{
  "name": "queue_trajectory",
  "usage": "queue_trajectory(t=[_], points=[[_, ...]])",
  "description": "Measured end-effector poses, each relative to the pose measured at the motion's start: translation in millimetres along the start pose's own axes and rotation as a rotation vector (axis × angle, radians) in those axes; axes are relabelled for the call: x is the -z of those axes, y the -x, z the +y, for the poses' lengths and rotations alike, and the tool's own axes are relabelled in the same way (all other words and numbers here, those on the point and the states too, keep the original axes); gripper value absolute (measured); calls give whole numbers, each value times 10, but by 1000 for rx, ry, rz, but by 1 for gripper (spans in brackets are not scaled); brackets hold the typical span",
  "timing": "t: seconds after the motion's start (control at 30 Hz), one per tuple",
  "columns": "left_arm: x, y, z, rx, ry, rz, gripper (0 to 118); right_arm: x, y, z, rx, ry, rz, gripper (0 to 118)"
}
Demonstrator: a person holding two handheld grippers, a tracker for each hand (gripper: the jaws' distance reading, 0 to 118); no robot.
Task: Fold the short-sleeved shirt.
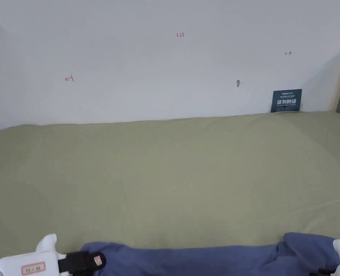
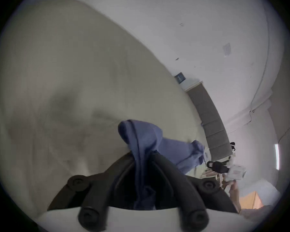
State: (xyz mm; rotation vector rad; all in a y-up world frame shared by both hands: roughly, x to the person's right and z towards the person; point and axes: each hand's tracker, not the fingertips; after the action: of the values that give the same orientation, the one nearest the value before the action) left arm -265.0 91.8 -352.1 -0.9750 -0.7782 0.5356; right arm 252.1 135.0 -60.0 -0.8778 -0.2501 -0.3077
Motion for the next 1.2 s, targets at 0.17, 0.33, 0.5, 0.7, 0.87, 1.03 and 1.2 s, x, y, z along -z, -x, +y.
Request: queue_trajectory(t=[0.17, 0.33, 0.5, 0.7, 0.87, 1.03, 1.2], points=[[93, -1166, 33, 108, 60, 46, 6, 65, -92, -4, 30, -20, 14, 0], [785, -1659, -114, 94, 128, 23, 6, 104, -137, -5, -6, -42, -44, 0], [1516, -1738, -448, -2, 238, -25, 13, 146, -253, -61, 6, -40, -90, 0], [1582, -1597, -570, -91, 236, -47, 97, 180, -279, -79, 8, -19, -104, 0], [1176, -1470, -505, -43, 70, -52, 24, 210, -240, -89, 5, -8, -87, 0], [1377, -1557, -684, 92, 168, -9, 1, 219, -184, -96, -11, -9, -78, 0], [2076, -1719, -1148, 126, 325, -14, 1, 236, -147, -103, -23, -2, -70, 0]])
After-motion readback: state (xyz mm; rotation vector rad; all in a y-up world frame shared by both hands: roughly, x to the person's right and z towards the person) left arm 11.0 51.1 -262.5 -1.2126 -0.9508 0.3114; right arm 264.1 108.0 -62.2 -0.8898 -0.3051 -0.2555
